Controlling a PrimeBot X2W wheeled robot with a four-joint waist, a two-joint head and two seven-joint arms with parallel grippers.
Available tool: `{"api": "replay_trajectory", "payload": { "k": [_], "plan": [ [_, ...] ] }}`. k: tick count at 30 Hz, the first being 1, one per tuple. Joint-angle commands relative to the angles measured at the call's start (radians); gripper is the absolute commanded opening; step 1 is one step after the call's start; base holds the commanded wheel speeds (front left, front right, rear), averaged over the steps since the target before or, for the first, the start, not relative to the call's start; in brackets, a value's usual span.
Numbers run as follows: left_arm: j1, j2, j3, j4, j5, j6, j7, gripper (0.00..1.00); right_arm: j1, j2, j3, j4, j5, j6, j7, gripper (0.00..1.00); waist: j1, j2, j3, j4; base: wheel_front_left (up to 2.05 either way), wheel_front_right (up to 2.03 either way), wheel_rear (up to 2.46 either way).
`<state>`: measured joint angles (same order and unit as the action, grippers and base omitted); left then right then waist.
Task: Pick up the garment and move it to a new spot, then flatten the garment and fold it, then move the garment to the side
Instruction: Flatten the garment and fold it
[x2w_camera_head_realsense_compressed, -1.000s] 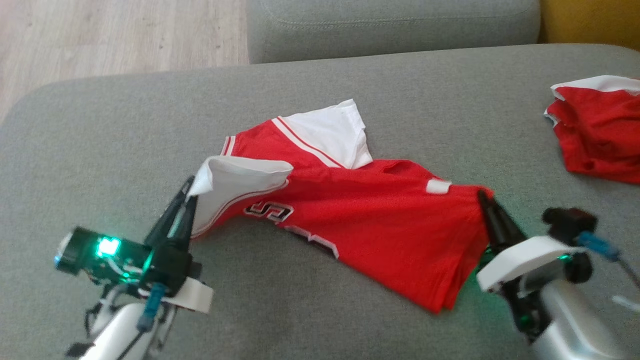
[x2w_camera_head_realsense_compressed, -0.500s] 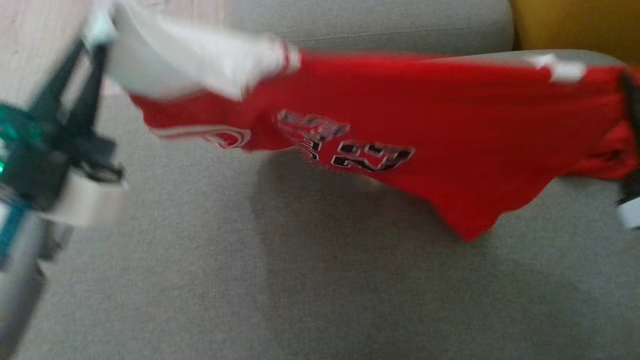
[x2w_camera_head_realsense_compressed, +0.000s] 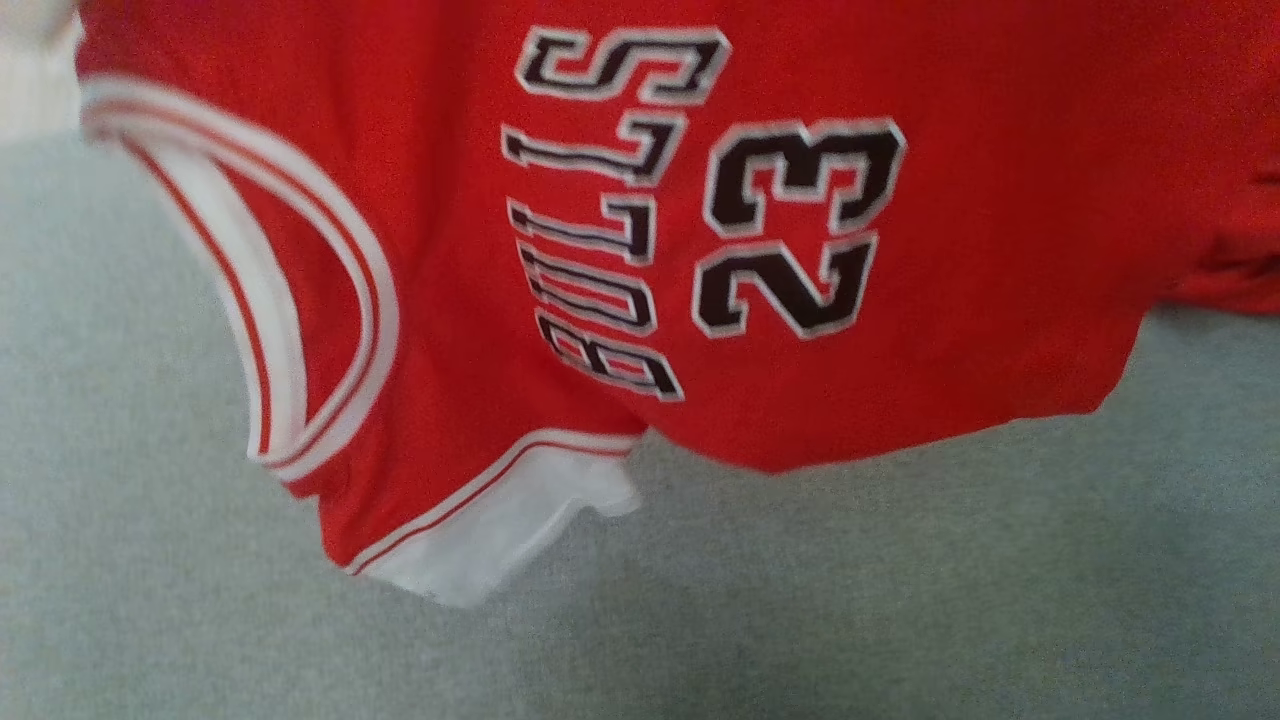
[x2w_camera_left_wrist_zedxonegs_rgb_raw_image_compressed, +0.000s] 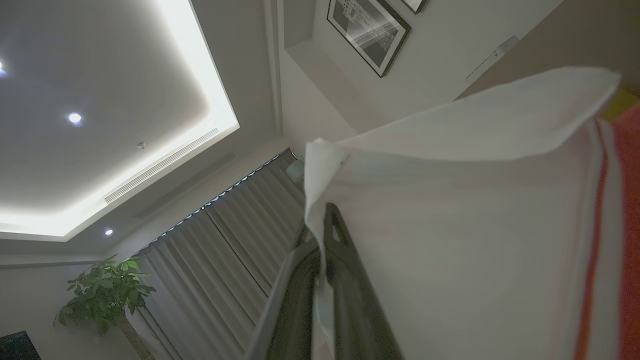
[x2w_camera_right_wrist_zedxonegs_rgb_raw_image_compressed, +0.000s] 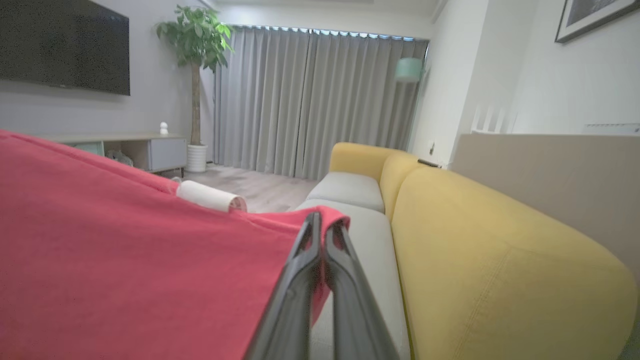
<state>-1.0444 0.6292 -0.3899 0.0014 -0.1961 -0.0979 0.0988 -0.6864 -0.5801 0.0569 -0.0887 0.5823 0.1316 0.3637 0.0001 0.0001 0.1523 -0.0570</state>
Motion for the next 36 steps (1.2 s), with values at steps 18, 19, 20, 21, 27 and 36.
{"api": "replay_trajectory", "payload": {
  "k": [18, 19, 20, 21, 27, 36],
  "plan": [
    [-0.526, -0.147, -0.126, 0.623, 0.128, 0.013, -0.34, 0.0, -0.641, -0.044, 0.347, 0.639, -0.108, -0.001, -0.372, 0.0, -0.0001, -0.0001, 0.317, 0.139, 0.0, 0.0, 0.0],
    [-0.513, -0.148, -0.13, 0.633, 0.121, 0.008, -0.346, 0.0, -0.637, -0.045, 0.361, 0.656, -0.102, -0.001, -0.38, 0.0, -0.0001, -0.0001, 0.317, 0.141, 0.0, 0.0, 0.0],
    [-0.501, -0.146, -0.133, 0.642, 0.112, 0.002, -0.351, 0.0, -0.632, -0.046, 0.376, 0.671, -0.095, -0.001, -0.389, 0.0, -0.0001, -0.0001, 0.319, 0.143, 0.0, 0.0, 0.0],
    [-0.483, -0.143, -0.138, 0.646, 0.105, -0.003, -0.354, 0.0, -0.624, -0.049, 0.39, 0.686, -0.089, -0.001, -0.399, 0.0, -0.0001, -0.0001, 0.319, 0.145, 0.0, 0.0, 0.0],
    [-0.287, -0.127, -0.165, 0.572, 0.066, -0.015, -0.36, 0.0, -0.527, -0.071, 0.457, 0.74, -0.031, -0.001, -0.452, 0.0, -0.0001, -0.0001, 0.306, 0.159, 0.0, 0.0, 0.0],
    [0.191, -0.077, -0.178, 0.34, -0.013, 0.009, -0.36, 0.0, -0.213, -0.113, 0.507, 0.705, 0.126, -0.001, -0.536, 0.0, -0.0001, -0.0001, 0.199, 0.146, 0.0, 0.0, 0.0]
  ]
}}
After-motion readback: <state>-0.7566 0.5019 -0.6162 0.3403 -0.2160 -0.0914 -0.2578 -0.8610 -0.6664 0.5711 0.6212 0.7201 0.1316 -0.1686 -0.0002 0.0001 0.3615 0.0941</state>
